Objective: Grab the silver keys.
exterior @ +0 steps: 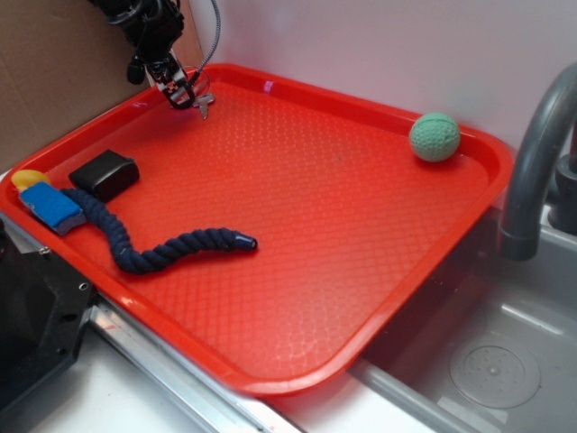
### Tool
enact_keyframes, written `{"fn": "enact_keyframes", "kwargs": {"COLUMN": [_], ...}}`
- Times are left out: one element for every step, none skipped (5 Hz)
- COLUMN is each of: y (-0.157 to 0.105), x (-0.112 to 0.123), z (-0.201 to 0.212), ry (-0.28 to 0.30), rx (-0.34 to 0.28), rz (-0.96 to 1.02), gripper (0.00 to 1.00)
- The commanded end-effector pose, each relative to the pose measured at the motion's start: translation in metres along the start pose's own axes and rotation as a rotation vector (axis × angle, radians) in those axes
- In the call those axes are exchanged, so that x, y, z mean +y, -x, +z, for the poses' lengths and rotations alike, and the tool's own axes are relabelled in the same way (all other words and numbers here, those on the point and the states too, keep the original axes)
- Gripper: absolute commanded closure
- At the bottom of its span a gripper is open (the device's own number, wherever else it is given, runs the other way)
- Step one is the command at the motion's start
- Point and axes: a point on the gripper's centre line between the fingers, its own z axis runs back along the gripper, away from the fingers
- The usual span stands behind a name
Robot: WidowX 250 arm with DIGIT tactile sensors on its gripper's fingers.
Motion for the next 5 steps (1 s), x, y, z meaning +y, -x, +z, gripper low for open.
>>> {"fn": "enact_keyframes", "kwargs": {"y": [-0.012, -0.007, -0.027, -0.047, -0.055], "x": [0.003, -0.015, -0.044, -0.061, -0.066], "z": [0.027, 0.086, 0.141, 0.181, 0.187], "ry": [-0.046, 0.022, 0.062, 0.108, 0.219], "rx": [-0.057, -0.030, 0.050, 0.167, 0.344], "rz": [0.019, 0.131, 0.301, 0.376, 0.470], "gripper": [1.00, 1.00, 1.00, 1.00, 1.00]}}
